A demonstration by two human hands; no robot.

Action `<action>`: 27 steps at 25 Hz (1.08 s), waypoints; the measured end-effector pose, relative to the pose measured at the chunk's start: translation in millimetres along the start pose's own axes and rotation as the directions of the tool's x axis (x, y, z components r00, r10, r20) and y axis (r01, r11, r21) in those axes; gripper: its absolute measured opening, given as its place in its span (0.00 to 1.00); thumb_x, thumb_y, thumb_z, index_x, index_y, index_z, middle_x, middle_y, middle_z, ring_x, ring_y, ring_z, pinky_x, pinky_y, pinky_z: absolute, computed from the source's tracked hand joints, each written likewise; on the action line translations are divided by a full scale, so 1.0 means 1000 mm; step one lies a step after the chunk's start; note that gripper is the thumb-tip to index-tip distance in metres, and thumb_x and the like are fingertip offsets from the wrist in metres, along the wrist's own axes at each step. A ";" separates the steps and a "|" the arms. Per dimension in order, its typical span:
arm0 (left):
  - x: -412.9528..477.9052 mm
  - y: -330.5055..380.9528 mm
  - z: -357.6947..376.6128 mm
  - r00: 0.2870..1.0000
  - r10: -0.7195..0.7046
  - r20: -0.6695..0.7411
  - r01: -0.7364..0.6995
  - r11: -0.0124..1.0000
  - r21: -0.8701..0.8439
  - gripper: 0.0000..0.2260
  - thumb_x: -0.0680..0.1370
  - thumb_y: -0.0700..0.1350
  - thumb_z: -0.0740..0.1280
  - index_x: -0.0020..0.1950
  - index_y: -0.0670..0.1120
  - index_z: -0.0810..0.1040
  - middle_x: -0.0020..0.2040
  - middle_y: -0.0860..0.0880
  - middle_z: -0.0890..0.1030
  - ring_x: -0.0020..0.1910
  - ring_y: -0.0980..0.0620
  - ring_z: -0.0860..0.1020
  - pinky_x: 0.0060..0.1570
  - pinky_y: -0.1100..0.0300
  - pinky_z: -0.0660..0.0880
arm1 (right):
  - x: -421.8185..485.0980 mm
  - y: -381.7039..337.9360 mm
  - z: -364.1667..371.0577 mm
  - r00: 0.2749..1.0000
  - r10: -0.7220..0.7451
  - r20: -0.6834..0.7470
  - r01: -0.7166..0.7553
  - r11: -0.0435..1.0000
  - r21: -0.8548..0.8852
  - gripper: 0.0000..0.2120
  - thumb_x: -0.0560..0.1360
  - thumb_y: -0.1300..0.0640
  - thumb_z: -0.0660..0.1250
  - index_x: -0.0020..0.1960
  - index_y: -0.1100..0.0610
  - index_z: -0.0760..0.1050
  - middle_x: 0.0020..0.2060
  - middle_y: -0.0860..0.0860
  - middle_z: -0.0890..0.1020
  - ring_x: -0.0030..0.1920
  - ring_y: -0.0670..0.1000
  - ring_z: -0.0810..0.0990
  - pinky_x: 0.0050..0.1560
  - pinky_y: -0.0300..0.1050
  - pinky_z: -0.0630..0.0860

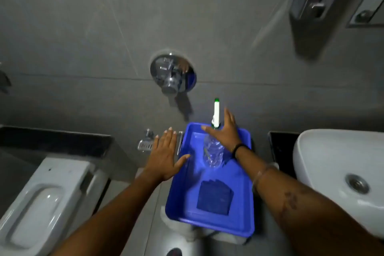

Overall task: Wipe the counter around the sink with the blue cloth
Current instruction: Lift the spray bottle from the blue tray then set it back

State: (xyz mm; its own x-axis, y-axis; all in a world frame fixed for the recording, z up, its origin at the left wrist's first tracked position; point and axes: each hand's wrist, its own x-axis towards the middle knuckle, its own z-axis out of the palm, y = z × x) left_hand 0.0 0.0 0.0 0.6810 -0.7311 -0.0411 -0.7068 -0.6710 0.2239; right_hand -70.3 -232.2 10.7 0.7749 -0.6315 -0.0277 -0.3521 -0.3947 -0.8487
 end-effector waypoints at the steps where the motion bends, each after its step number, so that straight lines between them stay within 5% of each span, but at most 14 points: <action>1: 0.002 -0.002 0.007 1.000 0.026 0.004 -0.026 1.000 0.003 0.40 0.77 0.69 0.49 0.80 0.44 0.45 0.81 0.43 0.46 0.80 0.46 0.45 0.77 0.45 0.41 | 0.015 -0.009 0.006 0.995 -0.085 -0.045 0.085 0.996 -0.016 0.48 0.66 0.45 0.76 0.76 0.61 0.55 0.76 0.58 0.60 0.75 0.55 0.60 0.76 0.48 0.58; 5: 0.005 -0.006 0.028 0.990 0.132 0.051 -0.131 0.991 -0.020 0.41 0.77 0.69 0.53 0.80 0.43 0.46 0.81 0.43 0.47 0.80 0.46 0.45 0.78 0.46 0.42 | 0.035 -0.039 0.021 0.975 -0.057 -0.213 0.073 0.995 0.069 0.19 0.72 0.68 0.65 0.62 0.69 0.71 0.56 0.67 0.78 0.53 0.63 0.78 0.59 0.54 0.75; 9: -0.006 -0.013 0.058 0.969 0.181 0.167 -0.165 0.981 -0.105 0.52 0.70 0.76 0.54 0.80 0.41 0.44 0.81 0.41 0.43 0.80 0.45 0.41 0.76 0.50 0.36 | -0.015 -0.068 0.010 0.943 -0.105 -0.316 0.141 0.986 0.093 0.17 0.70 0.73 0.60 0.59 0.69 0.74 0.51 0.66 0.79 0.47 0.63 0.78 0.46 0.39 0.71; 13: -0.021 -0.033 0.100 0.914 0.234 0.330 -0.198 0.970 -0.140 0.63 0.62 0.81 0.59 0.78 0.39 0.38 0.77 0.41 0.32 0.78 0.41 0.35 0.74 0.51 0.31 | -0.091 -0.088 -0.028 0.932 -0.171 -0.319 0.191 0.981 0.031 0.18 0.69 0.66 0.61 0.58 0.61 0.75 0.50 0.56 0.81 0.47 0.48 0.79 0.50 0.29 0.71; 16: -0.024 -0.035 0.118 0.872 0.303 0.385 -0.253 0.951 -0.176 0.68 0.57 0.81 0.62 0.77 0.40 0.35 0.77 0.41 0.32 0.78 0.40 0.34 0.75 0.51 0.31 | -0.158 -0.060 -0.024 0.984 0.106 -0.141 -0.104 0.994 0.022 0.16 0.71 0.65 0.64 0.58 0.63 0.75 0.45 0.54 0.77 0.41 0.47 0.76 0.44 0.41 0.72; 18: -0.023 -0.039 0.121 0.856 0.313 0.411 -0.242 0.946 -0.216 0.70 0.54 0.81 0.65 0.75 0.41 0.32 0.78 0.41 0.32 0.77 0.40 0.32 0.75 0.52 0.30 | -0.194 -0.027 -0.002 0.929 0.370 0.031 -0.363 0.923 -0.127 0.14 0.73 0.69 0.64 0.59 0.65 0.75 0.46 0.54 0.73 0.46 0.50 0.73 0.48 0.44 0.71; 20: -0.017 -0.044 0.121 0.834 0.346 0.431 -0.272 0.936 -0.225 0.73 0.51 0.81 0.66 0.75 0.40 0.31 0.77 0.42 0.29 0.76 0.41 0.29 0.74 0.50 0.30 | -0.217 0.000 0.020 0.812 0.562 0.159 -0.538 0.826 -0.170 0.05 0.74 0.68 0.63 0.46 0.61 0.75 0.42 0.55 0.73 0.43 0.51 0.72 0.46 0.48 0.71; 23: -0.014 -0.047 0.116 0.782 0.375 0.498 -0.312 0.927 -0.209 0.75 0.50 0.82 0.66 0.75 0.39 0.28 0.75 0.42 0.25 0.74 0.41 0.25 0.74 0.48 0.29 | -0.224 0.022 0.049 0.702 0.695 0.156 -0.686 0.719 -0.114 0.17 0.73 0.67 0.62 0.30 0.55 0.62 0.31 0.51 0.69 0.35 0.50 0.70 0.41 0.43 0.66; 27: -0.015 -0.043 0.110 0.760 0.371 0.534 -0.301 0.929 -0.217 0.75 0.49 0.82 0.66 0.72 0.41 0.24 0.74 0.42 0.24 0.73 0.42 0.23 0.73 0.48 0.29 | -0.205 0.030 0.067 0.603 0.795 0.058 -0.785 0.605 -0.136 0.04 0.74 0.60 0.64 0.42 0.57 0.70 0.39 0.51 0.74 0.47 0.55 0.77 0.50 0.45 0.75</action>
State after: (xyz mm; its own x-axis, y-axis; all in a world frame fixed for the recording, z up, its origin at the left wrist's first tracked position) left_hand -0.6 26.2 -116.7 0.1533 -0.8703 -0.4681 -0.8196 -0.3766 0.4318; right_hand -204.8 -69.8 -44.6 0.2179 -0.6564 -0.7223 -0.8921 0.1661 -0.4201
